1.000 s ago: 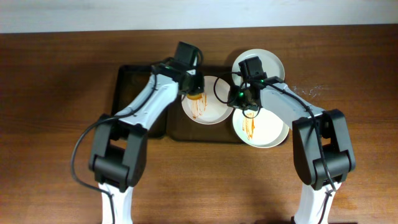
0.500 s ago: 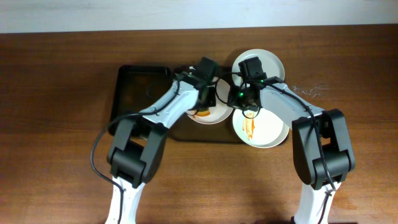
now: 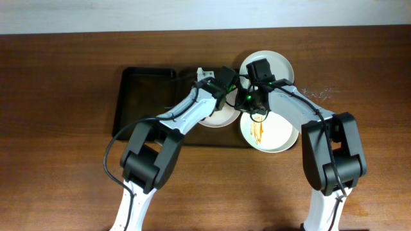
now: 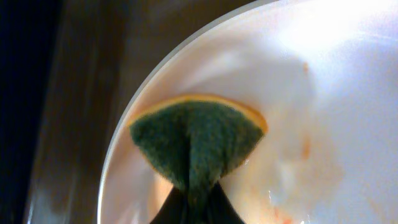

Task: Clean dirty plates on tray and stack at the side
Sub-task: 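Scrub the left white plate with the sponge in the left gripper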

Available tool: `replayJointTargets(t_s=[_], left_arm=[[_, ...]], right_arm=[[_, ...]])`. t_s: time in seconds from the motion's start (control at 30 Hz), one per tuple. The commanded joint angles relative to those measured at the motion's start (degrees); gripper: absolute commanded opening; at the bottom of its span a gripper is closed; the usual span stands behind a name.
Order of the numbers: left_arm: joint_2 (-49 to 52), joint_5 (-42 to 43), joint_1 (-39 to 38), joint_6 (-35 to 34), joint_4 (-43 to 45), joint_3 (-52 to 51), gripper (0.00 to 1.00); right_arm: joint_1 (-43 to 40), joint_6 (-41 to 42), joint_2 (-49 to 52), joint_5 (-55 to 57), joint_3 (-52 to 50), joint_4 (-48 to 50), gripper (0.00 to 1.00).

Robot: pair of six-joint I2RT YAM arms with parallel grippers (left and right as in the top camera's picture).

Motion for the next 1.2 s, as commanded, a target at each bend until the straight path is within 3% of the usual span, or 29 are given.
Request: replayJointTargets(t_s=[0.0, 0.17, 0.23, 0.33, 0.57, 0.63, 0.73, 0.83, 1.0, 1.1, 1.17], left_arm=[[-0.6, 17.7, 1.1, 6.7, -5.0, 0.4, 0.00], [-1.1, 27.7, 8.8, 10.7, -4.9, 0.2, 0.00], [-1.1, 37.6, 11.9, 16.8, 0.4, 0.2, 0.00], [-1.1, 42.1, 11.5, 20.0, 3.8, 0.2, 0.00], [-0.2, 33.8, 7.0, 21.9, 6.2, -0.3, 0.00], [0.2, 32.6, 5.8, 17.6, 4.8, -0.3, 0.00], [0.5, 24.6, 5.0, 5.1, -2.0, -0.3, 0.00], [0.5, 16.7, 5.0, -1.2, -3.7, -0.3, 0.00], [0.5, -3.6, 5.1, -2.4, 0.6, -0.3, 0.00], [0.5, -3.9, 4.6, -2.4, 0.2, -0.3, 0.00], [0.4, 1.9, 3.8, -1.2, -3.0, -0.3, 0.00]], right_arm=[[-0.1, -2.6, 0.3, -2.0, 1.1, -0.6, 0.04], [-4.7, -6.8, 0.3, -13.4, 1.1, -0.5, 0.04], [-4.9, -8.4, 0.3, -13.8, 1.1, -0.6, 0.04], [-4.2, -8.7, 0.3, -13.8, 1.1, -0.3, 0.04], [-3.8, -8.8, 0.3, -13.8, 1.1, 0.5, 0.04], [-3.8, -8.8, 0.3, -13.8, 1.1, 0.7, 0.04], [-3.8, -8.8, 0.3, -13.8, 1.1, 0.7, 0.04], [-3.8, -8.8, 0.4, -13.8, 1.1, 0.7, 0.04], [-3.8, -8.8, 0.4, -13.7, 1.1, 0.7, 0.04], [-3.8, -8.8, 0.5, -13.3, 1.1, 0.7, 0.04], [-3.8, -8.8, 0.5, -13.3, 1.1, 0.7, 0.04]])
